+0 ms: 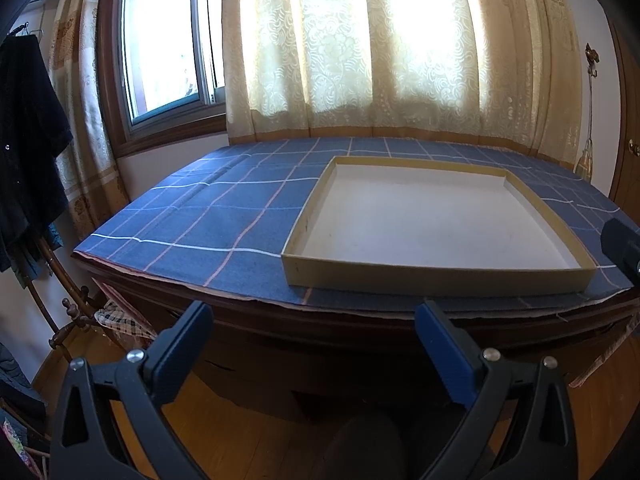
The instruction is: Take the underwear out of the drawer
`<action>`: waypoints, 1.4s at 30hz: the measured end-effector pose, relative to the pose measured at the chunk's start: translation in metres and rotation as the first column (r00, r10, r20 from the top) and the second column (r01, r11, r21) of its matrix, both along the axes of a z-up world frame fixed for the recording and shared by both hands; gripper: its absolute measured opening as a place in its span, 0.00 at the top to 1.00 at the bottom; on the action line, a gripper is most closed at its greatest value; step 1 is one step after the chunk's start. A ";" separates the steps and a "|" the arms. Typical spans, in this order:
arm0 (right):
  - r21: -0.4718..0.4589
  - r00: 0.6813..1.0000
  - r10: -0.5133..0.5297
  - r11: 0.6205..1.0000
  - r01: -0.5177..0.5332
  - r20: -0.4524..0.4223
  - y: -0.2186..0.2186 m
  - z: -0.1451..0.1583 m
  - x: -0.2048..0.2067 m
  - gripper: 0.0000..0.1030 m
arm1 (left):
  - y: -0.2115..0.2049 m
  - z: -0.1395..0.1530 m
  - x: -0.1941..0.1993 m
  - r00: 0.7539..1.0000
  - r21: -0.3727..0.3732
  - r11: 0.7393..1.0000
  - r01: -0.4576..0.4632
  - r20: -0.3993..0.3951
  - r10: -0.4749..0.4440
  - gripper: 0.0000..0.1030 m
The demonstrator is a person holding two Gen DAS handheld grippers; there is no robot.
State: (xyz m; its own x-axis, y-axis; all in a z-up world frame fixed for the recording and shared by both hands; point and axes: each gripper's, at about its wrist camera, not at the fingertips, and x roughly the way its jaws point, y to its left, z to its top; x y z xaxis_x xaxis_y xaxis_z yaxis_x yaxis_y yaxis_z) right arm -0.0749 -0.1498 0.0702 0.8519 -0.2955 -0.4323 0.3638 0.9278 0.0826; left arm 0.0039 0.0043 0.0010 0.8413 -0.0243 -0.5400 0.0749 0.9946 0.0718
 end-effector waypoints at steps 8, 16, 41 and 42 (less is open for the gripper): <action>0.000 1.000 0.001 1.000 -0.001 -0.001 0.001 0.000 0.000 0.00 | 0.000 0.000 0.000 1.000 -0.001 1.000 0.000 0.000 0.000 0.00; 0.000 1.000 0.001 1.000 -0.001 -0.002 0.000 0.000 0.000 0.00 | -0.001 -0.001 0.001 1.000 0.000 1.000 0.001 -0.001 -0.001 0.00; 0.005 0.993 -0.055 0.998 0.055 0.101 -0.025 -0.022 -0.008 0.01 | 0.017 -0.025 -0.019 0.917 -0.076 0.993 0.091 0.396 -0.054 0.01; 0.004 0.991 -0.061 0.998 0.061 0.116 -0.027 -0.023 -0.009 0.01 | 0.018 -0.028 -0.022 0.901 -0.085 0.991 0.105 0.430 -0.059 0.00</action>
State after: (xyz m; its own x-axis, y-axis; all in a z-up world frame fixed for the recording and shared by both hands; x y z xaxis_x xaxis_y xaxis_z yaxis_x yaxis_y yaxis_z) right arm -0.0840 -0.1771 0.0476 0.8767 -0.3483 -0.3318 0.4076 0.9041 0.1280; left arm -0.0176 0.0219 -0.0273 0.9828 -0.1391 -0.1213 0.1417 0.9898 0.0126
